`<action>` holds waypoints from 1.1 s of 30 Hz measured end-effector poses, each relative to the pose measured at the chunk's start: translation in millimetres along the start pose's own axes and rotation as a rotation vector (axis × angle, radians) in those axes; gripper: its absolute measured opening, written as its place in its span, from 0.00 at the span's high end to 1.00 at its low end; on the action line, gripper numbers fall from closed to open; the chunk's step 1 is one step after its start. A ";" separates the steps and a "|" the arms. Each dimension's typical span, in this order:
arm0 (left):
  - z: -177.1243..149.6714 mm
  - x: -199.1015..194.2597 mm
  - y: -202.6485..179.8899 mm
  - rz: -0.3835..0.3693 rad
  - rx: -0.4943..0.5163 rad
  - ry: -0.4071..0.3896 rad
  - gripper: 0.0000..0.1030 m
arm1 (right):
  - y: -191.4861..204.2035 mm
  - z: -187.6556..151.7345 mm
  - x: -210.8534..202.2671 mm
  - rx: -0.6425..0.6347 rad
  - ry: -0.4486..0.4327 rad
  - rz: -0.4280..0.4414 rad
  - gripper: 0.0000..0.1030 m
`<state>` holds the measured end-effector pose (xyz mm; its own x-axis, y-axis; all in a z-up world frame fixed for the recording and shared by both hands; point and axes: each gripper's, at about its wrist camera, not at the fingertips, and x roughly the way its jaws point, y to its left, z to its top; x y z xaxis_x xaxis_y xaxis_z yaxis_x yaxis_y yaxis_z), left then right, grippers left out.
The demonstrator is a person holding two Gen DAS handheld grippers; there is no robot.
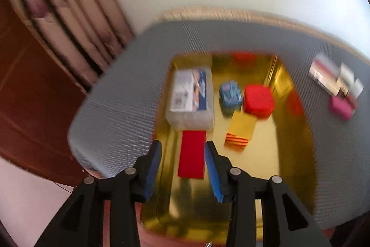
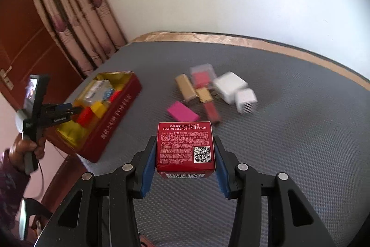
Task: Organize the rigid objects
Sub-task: 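Lower the red block into the gold tin and open the left tool, then lower the red night-cream box into the gold tin and open the right tool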
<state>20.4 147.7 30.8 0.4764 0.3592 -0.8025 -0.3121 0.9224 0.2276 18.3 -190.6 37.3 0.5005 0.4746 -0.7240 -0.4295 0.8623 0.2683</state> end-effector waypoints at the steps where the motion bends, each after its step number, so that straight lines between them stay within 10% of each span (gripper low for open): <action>1: -5.6 -16.3 4.2 0.003 -0.044 -0.035 0.51 | 7.4 4.7 0.8 -0.015 -0.003 0.010 0.58; 12: -62.7 -81.7 36.2 0.000 -0.239 -0.293 0.43 | 126.2 85.6 69.4 -0.146 0.039 0.253 0.58; 20: -64.8 -67.9 48.4 -0.075 -0.282 -0.236 0.43 | 163.6 113.8 171.2 -0.164 0.145 0.173 0.58; 33: -65.6 -50.2 48.8 -0.078 -0.283 -0.174 0.43 | 164.5 119.0 225.3 -0.133 0.184 0.115 0.57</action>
<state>-72.7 165.4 46.1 0.6333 0.3301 -0.6999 -0.4734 0.8808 -0.0129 149.9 79.2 -6.1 0.3024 0.5173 -0.8006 -0.5768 0.7680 0.2783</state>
